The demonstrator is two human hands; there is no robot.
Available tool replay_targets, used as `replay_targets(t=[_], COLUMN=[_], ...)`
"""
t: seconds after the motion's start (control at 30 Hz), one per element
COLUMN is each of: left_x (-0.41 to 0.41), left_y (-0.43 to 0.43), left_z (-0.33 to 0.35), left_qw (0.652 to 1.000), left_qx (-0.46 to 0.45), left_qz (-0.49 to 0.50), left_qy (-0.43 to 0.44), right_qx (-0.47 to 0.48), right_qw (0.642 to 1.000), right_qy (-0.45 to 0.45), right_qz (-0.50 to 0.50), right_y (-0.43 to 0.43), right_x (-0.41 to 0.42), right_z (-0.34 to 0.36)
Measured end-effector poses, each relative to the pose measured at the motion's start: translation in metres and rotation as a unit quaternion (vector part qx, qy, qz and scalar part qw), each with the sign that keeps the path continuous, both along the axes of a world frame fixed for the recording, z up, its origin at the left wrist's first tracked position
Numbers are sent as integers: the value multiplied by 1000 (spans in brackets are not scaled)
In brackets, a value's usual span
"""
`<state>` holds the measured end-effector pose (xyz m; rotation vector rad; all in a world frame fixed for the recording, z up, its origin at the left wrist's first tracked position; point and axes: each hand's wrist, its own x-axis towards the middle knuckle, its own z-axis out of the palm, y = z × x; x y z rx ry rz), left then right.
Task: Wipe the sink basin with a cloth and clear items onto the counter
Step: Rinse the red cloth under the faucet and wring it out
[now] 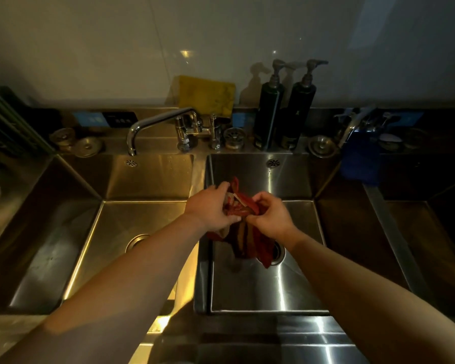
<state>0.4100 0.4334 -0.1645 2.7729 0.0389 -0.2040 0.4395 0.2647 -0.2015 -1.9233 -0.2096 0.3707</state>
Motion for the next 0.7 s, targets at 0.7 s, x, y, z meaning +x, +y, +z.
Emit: replay_targets(t=[0.7], left_x=[-1], left_y=[81], left_z=[-27], left_qw=[979], left_qx=[142], left_qz=[134], left_qy=[67], right_qx=[-124], right_qw=[992], right_qy=[5], right_qz=[36], right_y=[81], right_x=[7], right_z=[-14])
